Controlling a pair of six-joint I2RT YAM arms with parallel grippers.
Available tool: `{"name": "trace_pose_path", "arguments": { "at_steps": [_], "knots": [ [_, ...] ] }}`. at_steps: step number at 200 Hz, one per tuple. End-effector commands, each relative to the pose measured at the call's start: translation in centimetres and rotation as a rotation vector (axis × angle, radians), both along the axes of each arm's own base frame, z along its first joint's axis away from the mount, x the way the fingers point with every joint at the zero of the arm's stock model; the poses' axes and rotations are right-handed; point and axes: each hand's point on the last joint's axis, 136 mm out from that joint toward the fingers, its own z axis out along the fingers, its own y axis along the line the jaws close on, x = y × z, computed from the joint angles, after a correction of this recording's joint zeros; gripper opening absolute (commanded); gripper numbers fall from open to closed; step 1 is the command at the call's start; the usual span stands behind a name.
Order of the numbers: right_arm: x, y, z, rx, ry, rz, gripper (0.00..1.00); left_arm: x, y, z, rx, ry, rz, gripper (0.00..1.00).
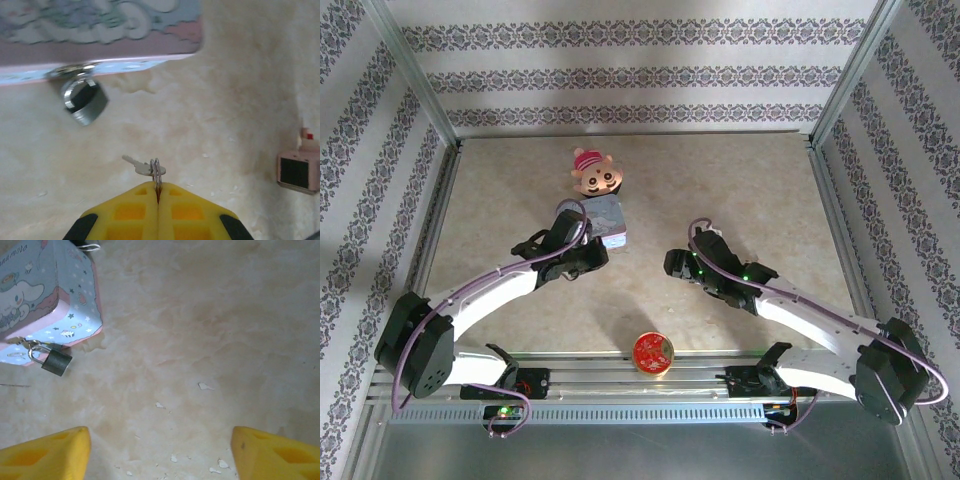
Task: Unlock a padlock with a key
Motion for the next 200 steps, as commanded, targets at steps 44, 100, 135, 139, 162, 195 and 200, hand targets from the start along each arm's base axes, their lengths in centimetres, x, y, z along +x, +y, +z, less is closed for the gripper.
{"name": "trace_pose_path", "arguments": {
  "at_steps": [44, 100, 135, 139, 162, 195, 200],
  "knots": [
    [-0.6, 1.4, 1.7, 0.272, 0.044, 0.015, 0.65, 1.1, -4.4, 5.6, -0.055, -0.314, -0.236, 0.00],
    [0.2, 3.9, 3.0, 0.532, 0.072, 0.033, 0.49, 1.4, -5.7, 7.0, -0.055, -0.405, -0.288, 0.00],
    [1.5, 6.2, 4.3, 0.709, 0.114, 0.023, 0.46, 1.3, -6.5, 6.9, -0.045, -0.434, -0.316, 0.00],
    [1.7, 6.4, 4.3, 0.723, 0.119, 0.023, 0.46, 1.2, -6.6, 6.9, -0.043, -0.438, -0.320, 0.00],
    [2.5, 7.1, 3.7, 0.707, 0.148, 0.028, 0.46, 1.4, -6.9, 6.4, -0.014, -0.474, -0.325, 0.00],
    [3.5, 4.7, 1.2, 0.586, 0.150, -0.065, 0.45, 2.4, -6.6, 4.0, 0.080, -0.466, -0.287, 0.00],
    [3.6, 4.1, 1.0, 0.562, 0.146, -0.082, 0.45, 2.6, -6.6, 3.7, 0.094, -0.464, -0.275, 0.00]
  ]
}}
